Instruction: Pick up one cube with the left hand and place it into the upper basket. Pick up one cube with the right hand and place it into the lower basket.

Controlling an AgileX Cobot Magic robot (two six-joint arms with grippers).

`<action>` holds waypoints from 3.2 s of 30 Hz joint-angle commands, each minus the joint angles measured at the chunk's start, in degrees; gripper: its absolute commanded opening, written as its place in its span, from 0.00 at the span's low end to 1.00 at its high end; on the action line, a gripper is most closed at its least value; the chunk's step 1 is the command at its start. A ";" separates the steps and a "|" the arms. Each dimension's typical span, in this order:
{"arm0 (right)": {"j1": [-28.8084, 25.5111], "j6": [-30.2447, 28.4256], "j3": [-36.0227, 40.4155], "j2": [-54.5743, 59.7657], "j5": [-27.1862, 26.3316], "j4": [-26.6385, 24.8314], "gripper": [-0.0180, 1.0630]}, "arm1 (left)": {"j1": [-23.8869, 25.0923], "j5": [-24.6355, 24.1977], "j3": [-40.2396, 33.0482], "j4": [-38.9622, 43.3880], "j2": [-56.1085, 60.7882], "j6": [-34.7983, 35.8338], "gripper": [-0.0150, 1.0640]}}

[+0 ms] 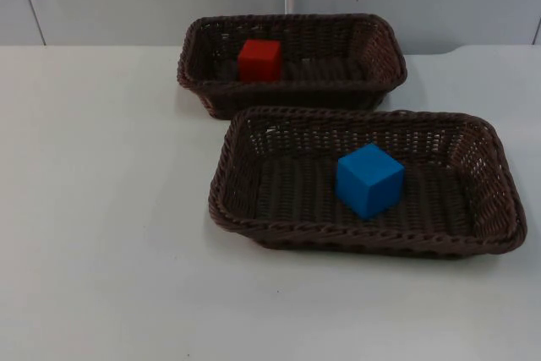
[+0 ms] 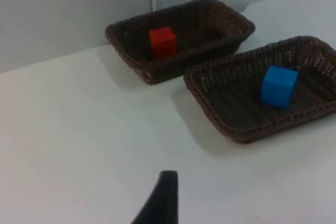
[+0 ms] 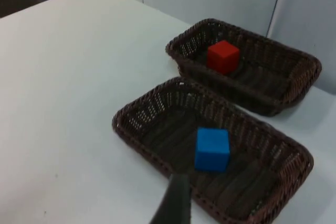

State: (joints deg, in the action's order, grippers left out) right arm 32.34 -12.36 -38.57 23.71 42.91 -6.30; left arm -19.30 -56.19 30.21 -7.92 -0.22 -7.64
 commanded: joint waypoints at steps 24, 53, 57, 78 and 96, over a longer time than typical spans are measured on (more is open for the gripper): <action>0.32 8.75 5.60 -23.71 18.57 4.66 0.69 | 0.08 -5.50 -1.69 1.11 0.22 0.46 0.82; 0.39 9.84 8.98 -23.71 18.93 6.30 0.95 | 0.08 -5.50 -1.67 1.11 0.22 0.46 0.99; 0.39 9.84 8.98 -23.71 18.93 6.30 0.99 | 0.08 -5.50 -1.67 1.11 0.22 0.46 0.99; 0.39 10.21 8.98 -23.71 18.81 6.30 0.99 | 0.08 -5.50 -1.67 0.86 0.22 0.46 0.99; 0.28 10.21 8.98 -23.71 18.81 5.91 0.99 | 0.20 -5.50 -1.67 0.97 0.22 0.46 0.99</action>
State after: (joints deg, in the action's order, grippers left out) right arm 32.83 -2.23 -29.90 0.26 61.94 -0.32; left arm -19.30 -61.37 28.72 -7.10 -0.22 -7.51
